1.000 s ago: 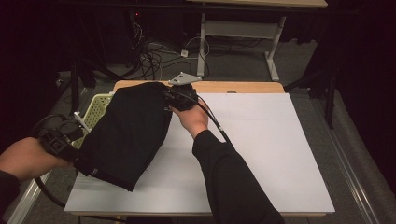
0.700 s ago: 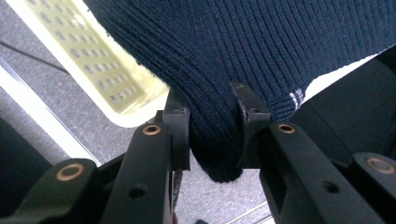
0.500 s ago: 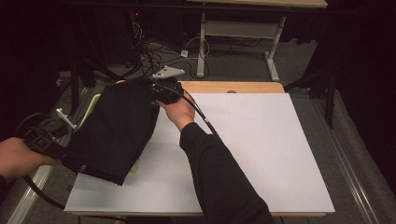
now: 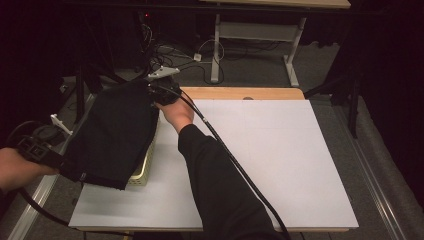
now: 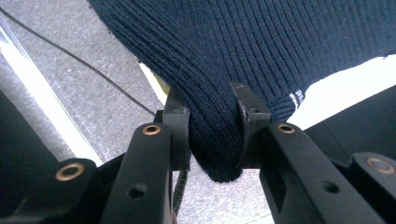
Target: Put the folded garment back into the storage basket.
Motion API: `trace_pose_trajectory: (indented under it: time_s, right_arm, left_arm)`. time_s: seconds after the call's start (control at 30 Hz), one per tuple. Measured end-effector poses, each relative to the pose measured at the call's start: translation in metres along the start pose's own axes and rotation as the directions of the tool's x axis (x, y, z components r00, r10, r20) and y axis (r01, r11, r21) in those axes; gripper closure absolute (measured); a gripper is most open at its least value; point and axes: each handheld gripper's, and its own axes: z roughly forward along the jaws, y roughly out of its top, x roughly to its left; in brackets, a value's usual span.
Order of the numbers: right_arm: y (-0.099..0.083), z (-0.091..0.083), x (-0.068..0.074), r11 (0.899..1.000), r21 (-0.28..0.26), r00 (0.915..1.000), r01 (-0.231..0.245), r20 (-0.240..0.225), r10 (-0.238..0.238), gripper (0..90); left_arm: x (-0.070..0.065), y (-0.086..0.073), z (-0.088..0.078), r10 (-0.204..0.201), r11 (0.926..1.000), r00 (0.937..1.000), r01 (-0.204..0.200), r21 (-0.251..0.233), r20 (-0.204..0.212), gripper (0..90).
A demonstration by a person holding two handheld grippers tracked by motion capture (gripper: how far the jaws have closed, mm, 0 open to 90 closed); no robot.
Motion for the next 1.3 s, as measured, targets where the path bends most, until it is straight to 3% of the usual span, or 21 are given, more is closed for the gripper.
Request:
trace_pose_trajectory:
  time_s: [0.17, 0.4, 0.5, 0.67, 0.83, 1.13, 1.2, 1.23, 1.27, 1.3]
  right_arm:
    - [-0.015, 0.016, -0.003, 0.999, 0.043, 0.9996, -0.029, -0.006, 0.029, 78.1]
    - [-0.027, 0.028, -0.006, 0.997, 0.070, 0.9995, -0.033, 0.005, 0.033, 77.9]
    - [-0.025, 0.028, -0.008, 0.998, 0.057, 0.9993, -0.036, 0.012, 0.035, 77.9]
    - [-0.018, 0.029, -0.010, 0.998, 0.044, 0.9993, -0.037, 0.004, 0.037, 77.7]
    - [-0.032, 0.040, -0.008, 0.993, 0.111, 0.9987, -0.050, 0.011, 0.049, 75.3]
    - [-0.041, 0.041, -0.008, 0.989, 0.133, 0.9983, -0.058, 0.012, 0.057, 73.2]
    - [-0.043, 0.039, -0.009, 0.988, 0.132, 0.9969, -0.078, 0.012, 0.077, 63.9]
    - [-0.043, 0.039, -0.009, 0.988, 0.132, 0.9969, -0.078, 0.012, 0.077, 63.9]
    - [-0.042, 0.036, -0.012, 0.988, 0.122, 0.9955, -0.093, -0.007, 0.095, 52.5]
    - [-0.042, 0.036, -0.012, 0.988, 0.122, 0.9955, -0.093, -0.007, 0.095, 52.5]
  left_arm:
    - [-0.001, 0.002, 0.012, -0.005, 0.9999, 1.0000, 0.005, 0.014, 0.003, 68.5]
    - [-0.002, 0.004, 0.017, -0.002, 0.9999, 1.0000, 0.002, 0.013, 0.009, 67.9]
    - [-0.002, 0.006, 0.011, -0.015, 0.9994, 0.9997, 0.014, -0.031, -0.021, 68.5]
    - [-0.001, 0.007, 0.010, -0.019, 0.9997, 0.9998, 0.019, -0.016, -0.001, 68.4]
    - [0.002, 0.005, 0.021, -0.021, 0.9998, 0.9995, 0.021, -0.002, 0.025, 66.0]
    - [0.004, 0.005, 0.023, -0.019, 0.9998, 0.9992, 0.019, 0.000, 0.035, 64.4]
    - [0.005, 0.005, 0.023, -0.027, 0.9996, 0.9992, 0.027, -0.001, 0.030, 59.6]
    - [0.005, 0.005, 0.023, -0.027, 0.9996, 0.9992, 0.027, -0.001, 0.030, 58.1]
    - [0.005, 0.005, 0.023, -0.033, 0.9995, 0.9990, 0.033, -0.002, 0.031, 57.6]
    - [0.005, 0.005, 0.023, -0.033, 0.9995, 0.9990, 0.033, -0.002, 0.031, 56.5]
